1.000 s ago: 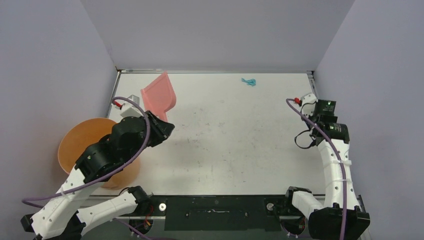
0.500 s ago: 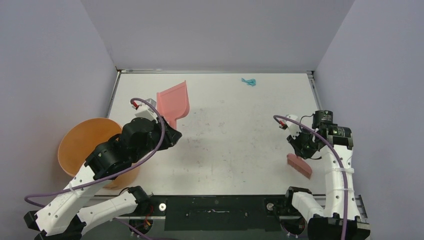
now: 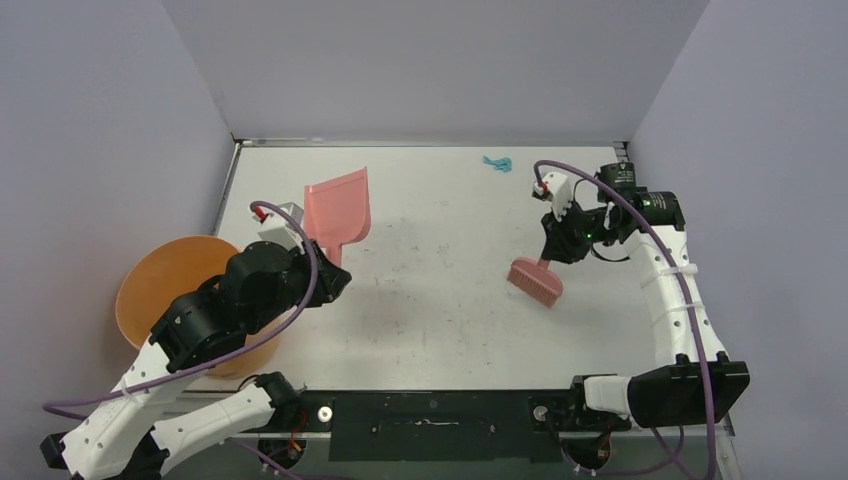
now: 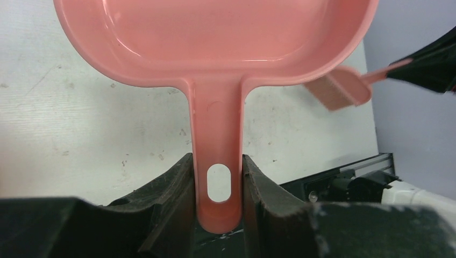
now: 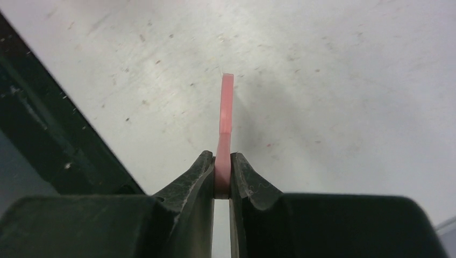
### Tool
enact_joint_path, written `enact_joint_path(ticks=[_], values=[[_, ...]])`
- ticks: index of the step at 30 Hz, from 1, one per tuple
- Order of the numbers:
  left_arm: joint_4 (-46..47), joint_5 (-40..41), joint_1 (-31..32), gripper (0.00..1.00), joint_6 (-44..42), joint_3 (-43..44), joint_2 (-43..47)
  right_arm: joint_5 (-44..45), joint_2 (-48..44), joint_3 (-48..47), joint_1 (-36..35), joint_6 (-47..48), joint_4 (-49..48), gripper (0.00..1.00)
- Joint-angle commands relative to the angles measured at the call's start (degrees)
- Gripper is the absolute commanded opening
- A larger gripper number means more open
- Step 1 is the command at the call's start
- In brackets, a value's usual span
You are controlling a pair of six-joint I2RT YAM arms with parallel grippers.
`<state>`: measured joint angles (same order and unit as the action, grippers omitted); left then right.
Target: Sweep away the paper scraps from the table
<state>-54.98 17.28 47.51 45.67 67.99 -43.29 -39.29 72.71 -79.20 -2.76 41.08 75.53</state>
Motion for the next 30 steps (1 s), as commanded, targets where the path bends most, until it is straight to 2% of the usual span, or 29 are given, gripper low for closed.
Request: enact_joint_path(ticks=[1, 6, 9, 12, 16, 23, 30], values=[[-6.12, -2.61, -0.18, 0.00, -5.67, 5.28, -5.26, 6.37, -0.05, -4.68, -0.22, -9.25, -20.37, 0.05], [-11.96, -4.45, -0.20, 0.00, -9.72, 7.61, -11.13, 14.93, 1.87, -2.88, -0.31, -11.75, -40.71, 0.05], [-12.65, -7.67, -0.13, 0.00, -11.99, 6.62, -13.46, 17.26, 7.28, -3.18, -0.50, -10.58, -49.01, 0.05], [-12.01, -12.67, 0.16, 0.00, -12.99, 5.34, -15.35, 16.10, 13.98, -7.20, -0.89, -7.75, -50.08, 0.05], [-11.12, -15.86, 0.66, 0.00, -13.59, 3.32, -18.21, 18.46, 21.83, -9.98, -1.52, -8.49, -57.12, 0.05], [-9.82, -15.74, 3.41, 0.00, -14.74, 0.57, -25.13, 25.44, 33.10, -13.69, -5.06, -3.80, -69.55, 0.05], [-1.42, -15.59, 6.31, 0.00, -13.72, -5.44, -30.68, 31.60, 43.33, -18.16, -10.93, 9.21, -78.18, 0.05]])
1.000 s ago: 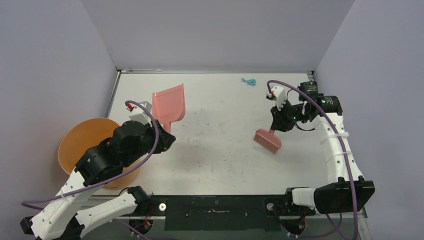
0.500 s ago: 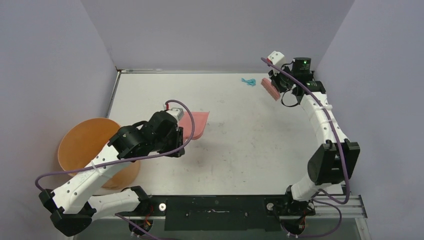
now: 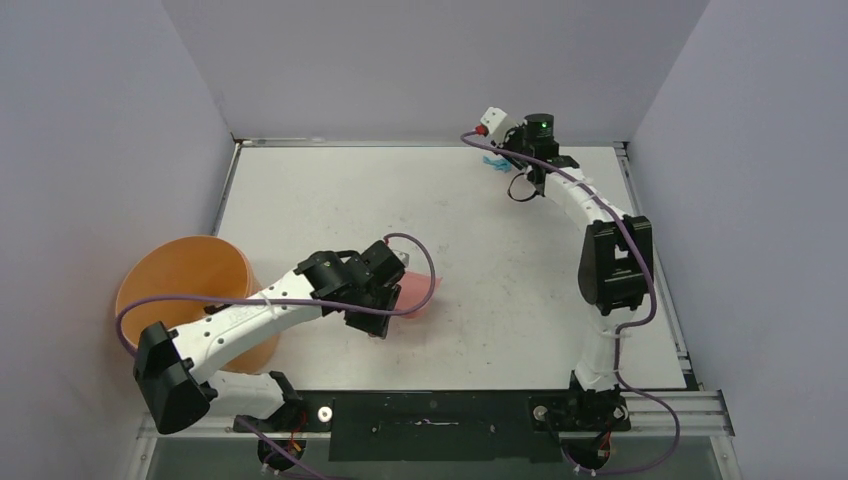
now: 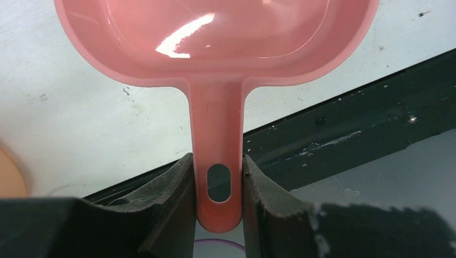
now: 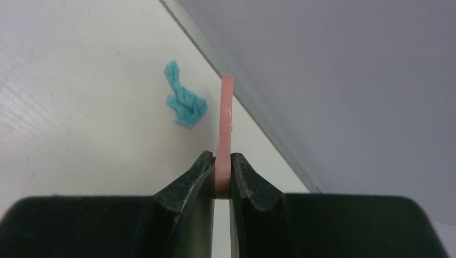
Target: Sweep away the paper scraps from the table
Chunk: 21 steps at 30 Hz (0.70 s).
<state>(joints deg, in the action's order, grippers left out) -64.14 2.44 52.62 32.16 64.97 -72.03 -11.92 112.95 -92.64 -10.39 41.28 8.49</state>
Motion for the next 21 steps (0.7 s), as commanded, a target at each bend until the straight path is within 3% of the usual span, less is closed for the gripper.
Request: enact_joint_path(ticks=[1, 7, 13, 18, 21], values=[[8.72, -1.17, 1.45, 0.00, -0.03, -3.08, -2.84, 4.33, 4.67, -4.88, -4.09, 11.05, -11.78, 0.05], [11.05, -0.05, 3.60, 0.00, 0.16, -4.39, -8.16, -2.25, 8.12, -3.87, -7.03, 17.43, -11.07, 0.05], [12.52, 0.43, 5.65, 0.00, 0.64, -6.28, -9.98, -10.22, 2.59, -0.89, -8.69, 18.90, 2.49, 0.05], [13.17, 1.07, 6.79, 0.00, 0.01, -7.15, -11.41, -16.60, -8.11, 5.99, -11.38, 10.67, 12.53, 0.05], [13.94, 0.96, 7.44, 0.00, -0.12, -6.56, -12.77, -21.34, -14.65, 7.20, -12.86, 0.40, 20.72, 0.05]])
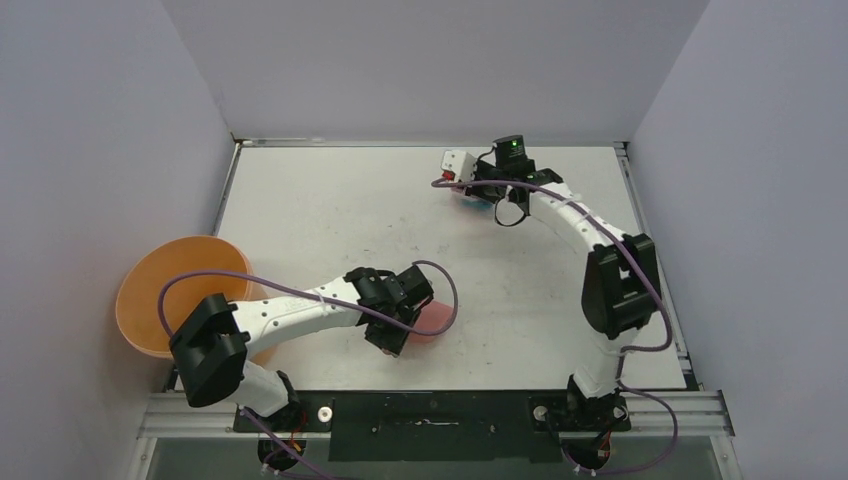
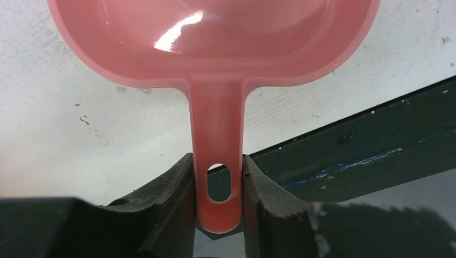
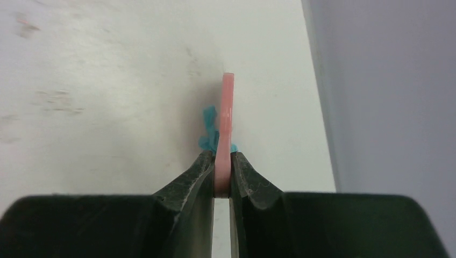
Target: Sweep away the paper scraps from the table
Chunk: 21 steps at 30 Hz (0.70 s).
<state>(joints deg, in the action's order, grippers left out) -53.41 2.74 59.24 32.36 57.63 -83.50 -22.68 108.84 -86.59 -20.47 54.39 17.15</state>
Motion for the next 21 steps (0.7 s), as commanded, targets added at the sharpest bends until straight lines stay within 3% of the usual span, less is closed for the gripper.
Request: enact_joint_path(ticks=[1, 4, 8, 12, 16, 21], values=[[3.49, 0.63, 1.17, 0.00, -0.36, 0.97, -1.71, -12.79, -12.56, 1.11, -3.04, -16.56, 14.17, 0.05], [4.05, 1.00, 2.24, 0.00, -0.44, 1.58, -3.03, -19.04, -19.55, 0.21, -2.84, -24.70, 18.72, 0.05], [5.12, 1.16, 4.54, 0.00, -0.16, 1.90, -4.59, -14.30, -27.52, 0.08, -2.70, -27.94, 15.52, 0.05], [4.92, 1.30, 6.14, 0.00, 0.95, 2.39, -5.77, -3.78, -30.44, 3.18, -3.10, -21.33, 11.86, 0.05], [5.89, 0.18, 6.20, 0.00, 5.45, 2.05, -5.65, 4.01, -27.05, 3.93, -3.30, -15.28, 10.54, 0.05], [6.03, 0.55, 6.22, 0.00, 8.45, 3.02, -5.61, 10.93, -23.83, 8.52, -5.04, -11.04, 1.57, 0.05]])
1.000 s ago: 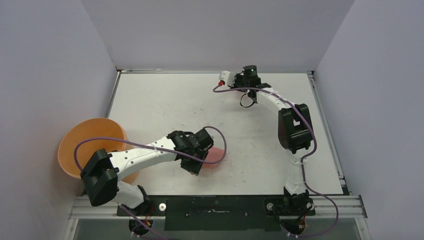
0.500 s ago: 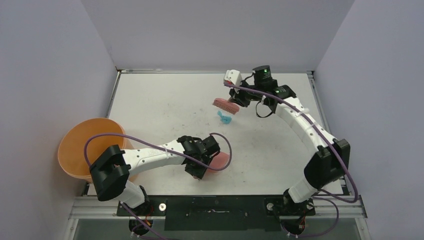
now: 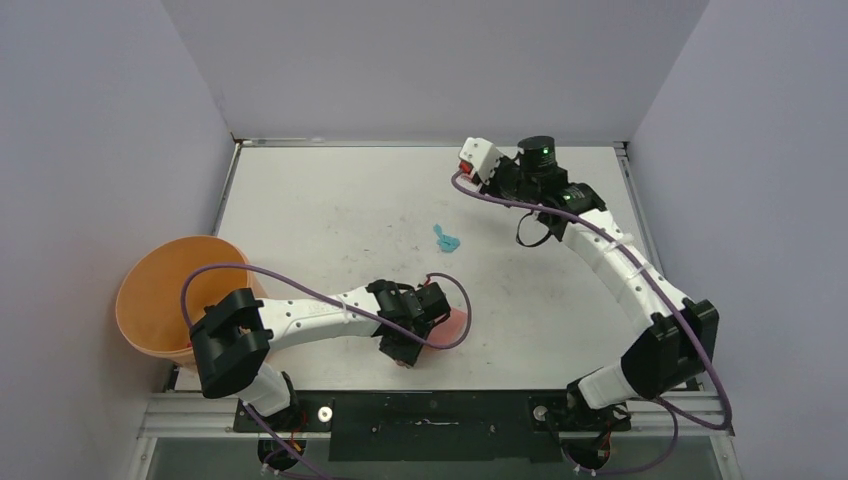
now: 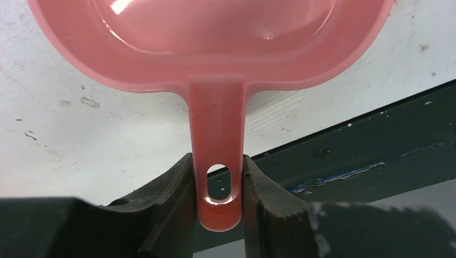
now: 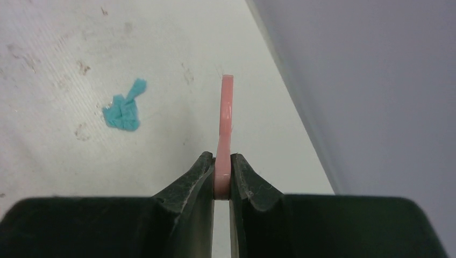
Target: Sweep away the paper scraps from the table
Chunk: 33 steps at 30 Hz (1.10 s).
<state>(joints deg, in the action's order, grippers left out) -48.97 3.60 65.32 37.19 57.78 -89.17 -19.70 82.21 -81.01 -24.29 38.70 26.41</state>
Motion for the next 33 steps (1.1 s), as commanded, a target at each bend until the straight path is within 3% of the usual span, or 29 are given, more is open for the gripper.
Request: enact_joint_path(ticks=[1, 9, 15, 24, 30, 33], values=[[1.22, -0.10, 0.15, 0.00, 3.69, 3.21, -0.08, 8.29, 3.78, 2.95, -1.37, 4.61, -8.94, 0.05], [-4.28, 0.96, -0.30, 0.00, 2.64, 5.43, -0.50, 7.23, 14.94, -1.15, -4.71, -1.17, -12.03, 0.05], [-6.21, -2.35, -2.68, 0.00, 2.33, 5.63, -0.26, -0.01, 19.27, -5.48, -8.09, -5.55, -3.31, 0.05], [-4.77, -2.56, -5.99, 0.00, -1.43, 5.77, -3.57, -5.02, 13.12, -3.28, -14.62, -10.63, 10.11, 0.05], [-2.42, -2.83, -6.74, 0.00, -2.42, 6.08, -5.87, -16.70, 11.02, -7.96, -13.87, -24.24, 18.75, 0.05], [-1.22, -2.98, -6.79, 0.00, -2.29, 6.19, -6.56, -18.16, 8.37, -9.31, -12.71, -26.06, 19.05, 0.05]])
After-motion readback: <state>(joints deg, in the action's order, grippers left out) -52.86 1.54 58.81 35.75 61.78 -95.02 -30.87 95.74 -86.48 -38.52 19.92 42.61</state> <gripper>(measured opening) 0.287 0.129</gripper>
